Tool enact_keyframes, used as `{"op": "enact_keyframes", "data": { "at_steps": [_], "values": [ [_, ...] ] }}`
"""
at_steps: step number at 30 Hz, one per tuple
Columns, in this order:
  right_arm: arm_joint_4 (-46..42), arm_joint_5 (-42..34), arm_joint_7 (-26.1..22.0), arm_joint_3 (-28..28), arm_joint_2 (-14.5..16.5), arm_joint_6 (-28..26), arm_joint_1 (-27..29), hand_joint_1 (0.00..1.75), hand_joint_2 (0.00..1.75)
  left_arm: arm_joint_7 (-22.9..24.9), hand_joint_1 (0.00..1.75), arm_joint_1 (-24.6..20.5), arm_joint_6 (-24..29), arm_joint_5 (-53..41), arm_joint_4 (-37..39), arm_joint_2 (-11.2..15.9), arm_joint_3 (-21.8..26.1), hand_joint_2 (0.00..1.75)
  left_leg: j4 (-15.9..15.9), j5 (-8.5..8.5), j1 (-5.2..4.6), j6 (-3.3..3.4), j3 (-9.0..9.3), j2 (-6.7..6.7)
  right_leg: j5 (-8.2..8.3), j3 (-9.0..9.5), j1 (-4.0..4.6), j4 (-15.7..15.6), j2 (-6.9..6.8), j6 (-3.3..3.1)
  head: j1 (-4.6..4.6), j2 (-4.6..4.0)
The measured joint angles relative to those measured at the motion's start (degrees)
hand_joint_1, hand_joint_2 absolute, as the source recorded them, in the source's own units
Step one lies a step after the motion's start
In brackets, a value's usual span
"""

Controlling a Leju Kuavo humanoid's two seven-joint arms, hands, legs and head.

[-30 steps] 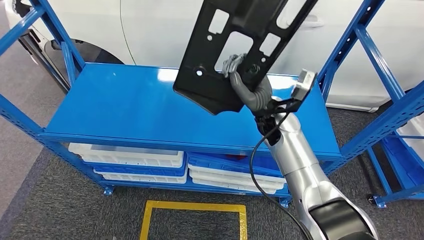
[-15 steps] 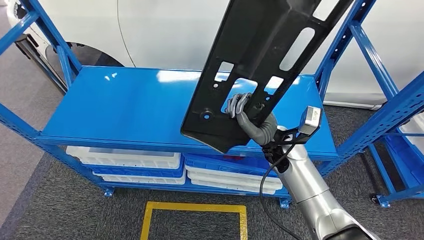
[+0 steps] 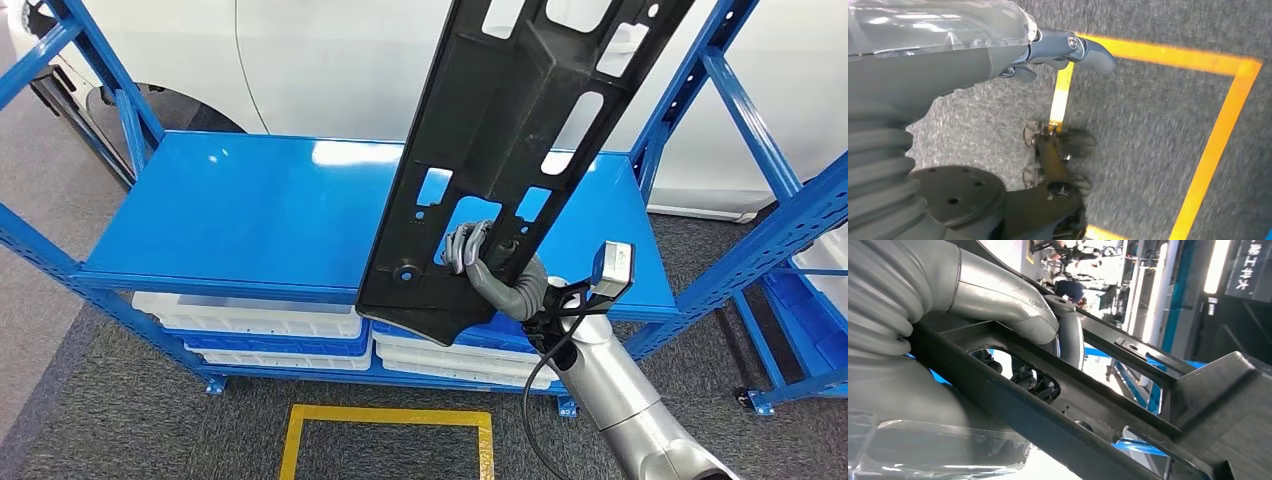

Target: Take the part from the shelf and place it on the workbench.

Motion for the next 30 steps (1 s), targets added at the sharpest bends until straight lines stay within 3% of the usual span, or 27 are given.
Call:
{"op": "enact_keyframes", "data": {
  "at_steps": [2,4,5,6,7,9,11,15,17,19,21,22,23,26,27,30],
  "values": [
    [-0.05,-0.01,0.0,0.07,-0.41,-0.03,0.02,1.75,1.75,0.1,0.0,-0.08,-0.37,0.15,0.0,0.0,-0.13,1.75,-0.47,0.33,0.16,0.53,0.17,0.08,-2.71,-1.91,-0.17,4.25,-0.1,0.48,0.01,0.0],
    [-0.03,-0.01,0.0,0.19,-0.68,-0.04,0.11,1.75,1.75,0.65,0.0,-0.1,-0.23,0.36,0.0,0.0,-0.17,1.75,-0.48,0.36,0.09,0.67,0.1,0.12,-6.3,-5.66,-0.36,12.08,-0.18,0.8,0.0,0.0],
    [0.04,-0.02,0.0,0.31,-0.78,-0.03,0.16,1.75,1.75,1.11,0.0,-0.1,0.1,0.47,0.0,-0.01,-0.17,1.75,-0.46,0.36,0.07,0.67,0.08,0.13,-7.09,-7.07,-0.44,14.95,-0.22,0.89,0.0,0.0],
    [0.14,-0.07,0.01,0.46,-0.84,-0.02,0.17,1.75,1.75,1.74,0.0,-0.12,0.58,0.56,0.0,-0.01,-0.17,1.75,-0.43,0.34,0.05,0.65,0.08,0.13,-6.84,-7.59,-0.51,15.95,-0.25,0.94,0.01,0.0],
    [0.24,-0.17,0.04,0.61,-0.86,0.0,0.1,1.75,1.75,2.41,0.0,-0.15,1.06,0.67,0.0,-0.02,-0.17,1.75,-0.38,0.32,0.06,0.61,0.1,0.11,-5.53,-6.91,-0.58,14.51,-0.27,0.93,0.01,0.0],
    [0.35,-0.46,0.28,0.81,-0.88,0.01,-0.31,1.75,1.75,3.66,0.0,-0.24,1.82,0.93,0.0,-0.06,-0.16,1.75,-0.18,0.17,0.05,0.39,0.13,0.06,-1.63,-3.0,-0.68,6.55,-0.36,0.7,0.01,0.0],
    [0.42,-0.76,0.61,0.9,-0.87,-0.08,-0.8,1.75,1.75,4.15,0.0,-0.31,1.89,1.17,0.0,-0.08,-0.15,1.75,0.11,-0.02,-0.14,-0.08,0.0,0.02,0.36,-0.07,-0.47,0.44,-0.42,0.29,0.0,0.0],
    [0.8,-1.4,0.98,1.04,-0.91,-0.44,-1.01,1.75,1.75,4.39,0.0,-0.32,1.32,1.38,0.0,-0.09,-0.12,1.75,0.38,-0.15,-0.2,-1.29,-0.18,-0.04,0.92,0.3,-0.25,-0.84,-0.49,-0.79,-0.01,0.0],
    [0.95,-1.51,1.12,1.06,-0.93,-0.54,-1.08,1.75,1.75,4.53,0.0,-0.32,1.06,1.45,0.0,-0.07,-0.1,1.75,3.67,-2.87,-0.19,-1.75,-1.41,-0.05,1.47,0.24,-0.41,-1.38,-0.63,-1.49,-0.01,0.0],
    [1.15,-1.56,1.23,1.08,-0.93,-0.87,-1.11,1.75,1.75,4.74,0.0,-0.29,0.93,1.5,0.0,-0.06,-0.09,1.75,10.94,-7.2,-0.03,-2.05,-4.06,0.01,1.8,-0.08,-0.28,-1.45,-0.71,-1.88,-0.01,0.0],
    [1.48,-1.57,1.47,1.11,-0.93,-1.44,-1.1,1.75,1.75,4.92,0.0,-0.23,0.88,1.53,0.0,-0.08,-0.07,1.75,16.23,-9.3,0.06,-2.18,-5.72,0.02,2.09,-0.6,-0.14,-1.27,-0.73,-1.95,-0.01,0.0],
    [1.62,-1.59,1.61,1.14,-0.93,-1.71,-1.1,1.75,1.75,4.97,0.0,-0.21,0.88,1.55,0.0,-0.08,-0.07,1.75,15.94,-8.88,0.06,-2.15,-5.2,0.02,2.24,-0.89,-0.12,-1.12,-0.72,-1.9,-0.01,0.0],
    [1.71,-1.63,1.75,1.15,-0.93,-1.98,-1.1,1.75,1.75,4.99,0.0,-0.21,0.88,1.57,0.0,-0.09,-0.07,1.75,13.4,-7.56,0.06,-2.04,-3.59,0.02,2.38,-1.18,-0.12,-0.93,-0.69,-1.8,-0.01,0.0],
    [1.78,-1.98,2.02,1.16,-0.93,-2.62,-1.12,1.75,1.75,5.03,0.0,-0.38,0.91,1.75,0.0,-0.08,-0.02,1.75,2.34,-3.65,-0.12,-1.36,2.51,-0.04,2.86,-1.92,-0.04,-0.36,-0.61,-1.16,-0.01,0.0],
    [1.79,-2.08,2.08,1.16,-0.94,-2.73,-1.13,1.75,1.75,5.04,0.0,-0.41,0.92,1.79,0.0,-0.08,0.03,1.75,0.76,-3.23,-0.24,-1.07,3.19,-0.07,3.1,-2.11,-0.03,-0.27,-0.6,-0.83,-0.01,0.0],
    [1.84,-2.15,2.16,1.16,-0.99,-2.78,-1.16,1.75,1.75,5.07,0.0,-0.38,0.95,1.81,0.0,-0.1,0.26,1.75,0.22,-2.17,-0.4,-0.04,2.66,-0.01,3.86,-2.52,-0.22,-0.31,-0.49,0.24,-0.01,0.0]
  ]
}}
